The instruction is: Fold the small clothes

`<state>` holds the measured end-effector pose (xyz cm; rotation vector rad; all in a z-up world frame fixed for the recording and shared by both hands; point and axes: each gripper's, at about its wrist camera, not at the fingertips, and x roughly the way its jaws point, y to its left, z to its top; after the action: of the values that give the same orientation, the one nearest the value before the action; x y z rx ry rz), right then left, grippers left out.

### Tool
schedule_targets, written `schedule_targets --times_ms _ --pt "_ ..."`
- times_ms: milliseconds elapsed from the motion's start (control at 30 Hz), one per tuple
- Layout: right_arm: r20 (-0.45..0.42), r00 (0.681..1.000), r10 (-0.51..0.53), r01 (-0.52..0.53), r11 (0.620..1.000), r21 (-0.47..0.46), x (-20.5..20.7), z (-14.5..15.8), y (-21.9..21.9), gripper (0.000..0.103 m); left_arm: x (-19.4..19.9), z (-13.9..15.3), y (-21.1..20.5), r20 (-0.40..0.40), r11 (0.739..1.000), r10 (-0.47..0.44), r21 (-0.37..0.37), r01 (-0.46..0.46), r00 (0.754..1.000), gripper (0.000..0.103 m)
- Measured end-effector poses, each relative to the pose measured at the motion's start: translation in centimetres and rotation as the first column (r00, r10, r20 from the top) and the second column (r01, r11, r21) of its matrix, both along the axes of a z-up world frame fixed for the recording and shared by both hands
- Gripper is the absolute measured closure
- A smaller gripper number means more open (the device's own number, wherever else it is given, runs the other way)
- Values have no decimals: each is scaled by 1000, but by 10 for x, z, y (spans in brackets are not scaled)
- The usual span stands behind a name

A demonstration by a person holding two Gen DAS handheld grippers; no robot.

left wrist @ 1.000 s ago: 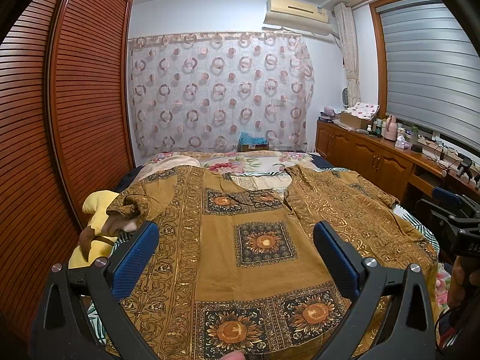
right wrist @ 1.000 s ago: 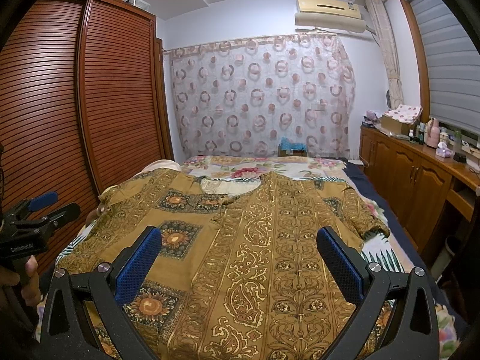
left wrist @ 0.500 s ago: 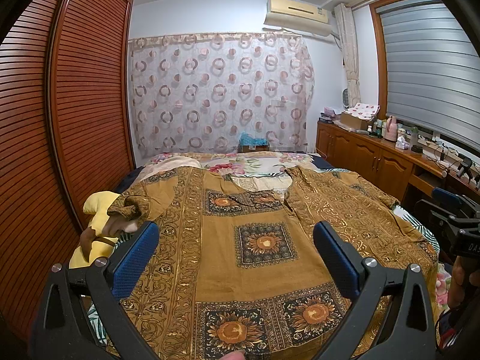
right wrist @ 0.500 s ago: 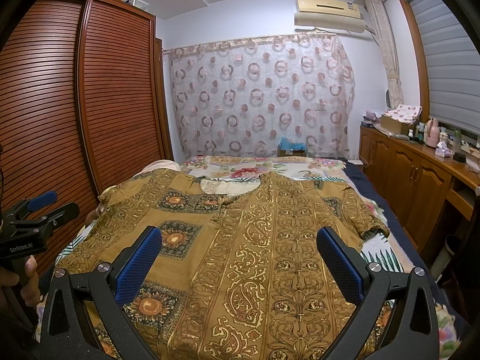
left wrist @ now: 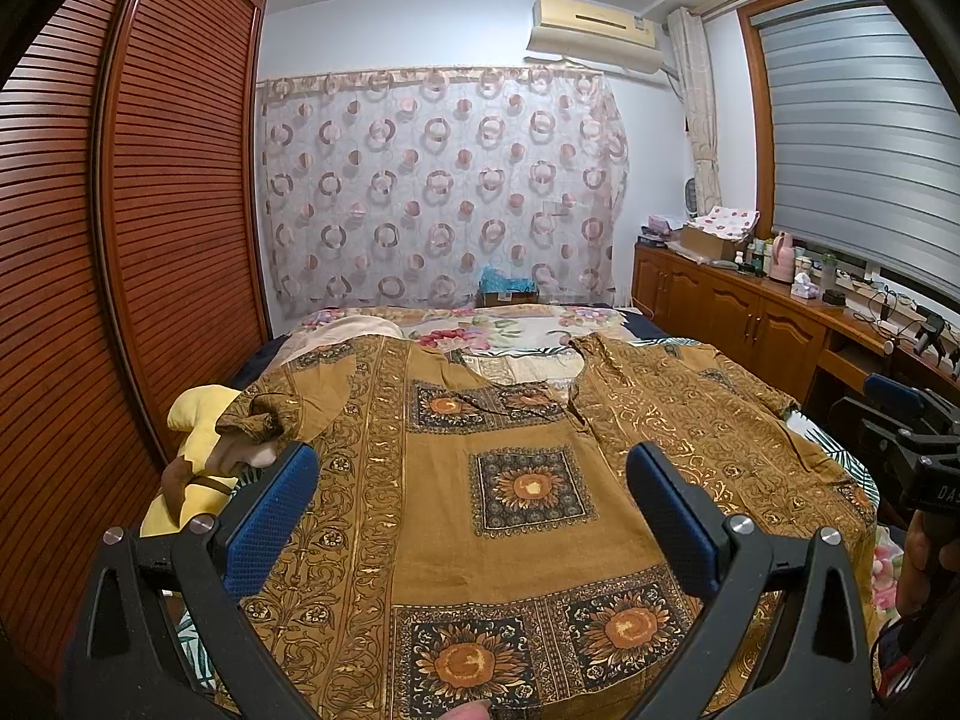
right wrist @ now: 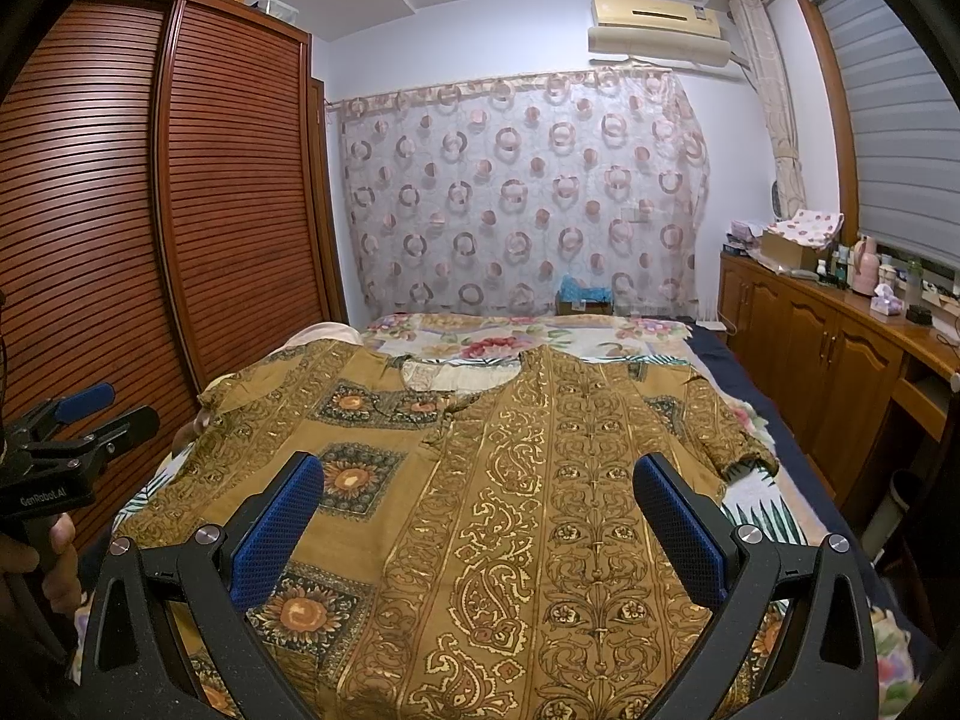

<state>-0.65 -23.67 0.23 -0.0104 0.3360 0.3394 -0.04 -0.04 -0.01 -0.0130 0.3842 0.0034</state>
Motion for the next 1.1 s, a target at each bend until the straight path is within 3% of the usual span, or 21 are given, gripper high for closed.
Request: schedule_targets --times_ms 700,1100 --pt "-11 1000 11 -11 1000 1 3 -1 3 0 3 -6 3 -18 1000 0 -4 0 1000 0" --pt "-36 996 76 -77 996 -37 34 -8 18 0 21 -19 64 -89 997 67 -33 -70 994 0"
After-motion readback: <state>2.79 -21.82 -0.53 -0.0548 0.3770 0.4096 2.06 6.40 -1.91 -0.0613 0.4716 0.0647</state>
